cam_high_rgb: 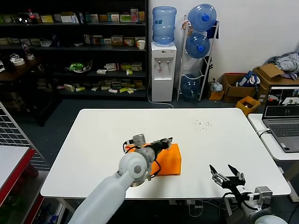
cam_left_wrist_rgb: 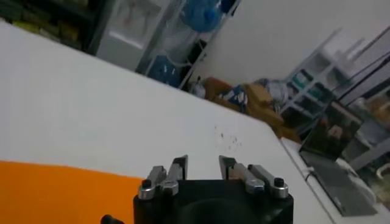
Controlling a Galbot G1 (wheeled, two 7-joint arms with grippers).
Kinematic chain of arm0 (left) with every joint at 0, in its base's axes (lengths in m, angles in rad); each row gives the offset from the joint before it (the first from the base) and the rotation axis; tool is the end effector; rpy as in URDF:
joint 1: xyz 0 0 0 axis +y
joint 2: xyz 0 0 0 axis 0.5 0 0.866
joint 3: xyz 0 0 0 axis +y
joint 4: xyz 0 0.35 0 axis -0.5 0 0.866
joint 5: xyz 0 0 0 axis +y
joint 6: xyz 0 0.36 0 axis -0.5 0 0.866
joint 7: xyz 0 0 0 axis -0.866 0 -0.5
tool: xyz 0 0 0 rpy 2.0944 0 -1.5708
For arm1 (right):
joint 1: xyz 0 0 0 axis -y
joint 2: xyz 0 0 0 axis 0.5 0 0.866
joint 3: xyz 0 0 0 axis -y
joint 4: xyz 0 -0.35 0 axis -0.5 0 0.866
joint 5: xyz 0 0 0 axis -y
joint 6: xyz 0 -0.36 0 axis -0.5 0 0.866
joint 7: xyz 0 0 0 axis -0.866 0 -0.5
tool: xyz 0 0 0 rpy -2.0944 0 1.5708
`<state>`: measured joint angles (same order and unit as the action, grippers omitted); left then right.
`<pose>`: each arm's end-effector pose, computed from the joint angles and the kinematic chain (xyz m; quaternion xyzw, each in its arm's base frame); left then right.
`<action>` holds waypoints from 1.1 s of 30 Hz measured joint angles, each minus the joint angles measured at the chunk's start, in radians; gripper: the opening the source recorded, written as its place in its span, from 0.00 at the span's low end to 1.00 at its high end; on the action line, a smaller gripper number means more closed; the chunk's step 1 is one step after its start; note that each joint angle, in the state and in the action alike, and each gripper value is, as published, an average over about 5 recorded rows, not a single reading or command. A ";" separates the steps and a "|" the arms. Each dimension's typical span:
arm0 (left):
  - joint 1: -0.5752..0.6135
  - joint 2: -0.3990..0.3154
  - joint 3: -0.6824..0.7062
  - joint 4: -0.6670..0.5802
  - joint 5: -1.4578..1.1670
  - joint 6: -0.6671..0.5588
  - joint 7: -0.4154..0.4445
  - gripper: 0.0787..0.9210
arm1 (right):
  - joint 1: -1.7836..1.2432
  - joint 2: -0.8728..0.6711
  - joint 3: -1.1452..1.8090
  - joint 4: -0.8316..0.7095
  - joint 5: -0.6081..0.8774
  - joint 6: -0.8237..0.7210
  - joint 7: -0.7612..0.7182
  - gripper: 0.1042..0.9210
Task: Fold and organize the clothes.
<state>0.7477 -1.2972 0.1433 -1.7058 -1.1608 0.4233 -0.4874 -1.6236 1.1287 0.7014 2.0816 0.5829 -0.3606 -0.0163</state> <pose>0.3711 -0.1310 -0.2517 -0.2068 -0.9068 0.2339 0.2832 0.1864 -0.1247 -0.2804 0.0513 -0.9768 -0.0520 0.2011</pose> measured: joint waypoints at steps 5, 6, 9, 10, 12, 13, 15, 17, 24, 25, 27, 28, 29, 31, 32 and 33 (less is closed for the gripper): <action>0.185 0.053 -0.150 -0.080 0.206 -0.144 0.196 0.62 | -0.014 0.021 0.023 -0.028 -0.079 0.122 -0.062 0.88; 0.229 0.060 -0.186 -0.095 0.249 -0.181 0.234 0.65 | -0.018 0.027 0.029 -0.033 -0.095 0.147 -0.071 0.88; 0.365 0.069 -0.297 -0.135 0.366 -0.299 0.339 0.75 | -0.031 0.049 0.051 -0.042 -0.137 0.219 -0.094 0.88; 0.410 0.070 -0.335 -0.146 0.400 -0.341 0.371 0.78 | -0.036 0.058 0.059 -0.044 -0.150 0.241 -0.101 0.88; 0.496 0.066 -0.407 -0.165 0.460 -0.421 0.433 0.84 | -0.046 0.076 0.073 -0.049 -0.176 0.283 -0.116 0.88; 0.536 0.062 -0.443 -0.171 0.487 -0.459 0.462 0.86 | -0.050 0.086 0.080 -0.052 -0.189 0.304 -0.124 0.88; 0.604 0.052 -0.509 -0.180 0.532 -0.531 0.517 0.88 | -0.055 0.106 0.090 -0.058 -0.215 0.342 -0.138 0.88; 0.659 0.039 -0.567 -0.185 0.569 -0.596 0.566 0.88 | -0.057 0.127 0.097 -0.066 -0.243 0.379 -0.151 0.88; 0.787 -0.014 -0.694 -0.196 0.661 -0.754 0.693 0.88 | -0.048 0.210 0.105 -0.094 -0.342 0.503 -0.183 0.88; 0.798 -0.022 -0.706 -0.196 0.670 -0.770 0.705 0.88 | -0.046 0.222 0.105 -0.097 -0.354 0.519 -0.186 0.88; 0.818 -0.037 -0.728 -0.195 0.687 -0.798 0.726 0.88 | -0.043 0.245 0.106 -0.105 -0.378 0.549 -0.192 0.88; 0.827 -0.044 -0.737 -0.195 0.695 -0.811 0.736 0.88 | -0.043 0.256 0.106 -0.109 -0.390 0.564 -0.195 0.88; 0.836 -0.049 -0.745 -0.194 0.703 -0.823 0.744 0.88 | -0.042 0.267 0.107 -0.113 -0.401 0.579 -0.198 0.88; 0.852 -0.057 -0.758 -0.191 0.717 -0.844 0.759 0.88 | -0.043 0.289 0.107 -0.120 -0.423 0.606 -0.202 0.88; 0.859 -0.060 -0.763 -0.190 0.723 -0.853 0.765 0.88 | -0.043 0.298 0.106 -0.124 -0.433 0.618 -0.204 0.88; 0.865 -0.063 -0.768 -0.190 0.728 -0.861 0.770 0.88 | -0.043 0.307 0.107 -0.127 -0.442 0.630 -0.205 0.88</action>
<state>1.6122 -1.3600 -0.6251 -1.8957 -0.4330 -0.4382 0.2829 -1.6666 1.4361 0.8082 1.9541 0.1407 0.2695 -0.2213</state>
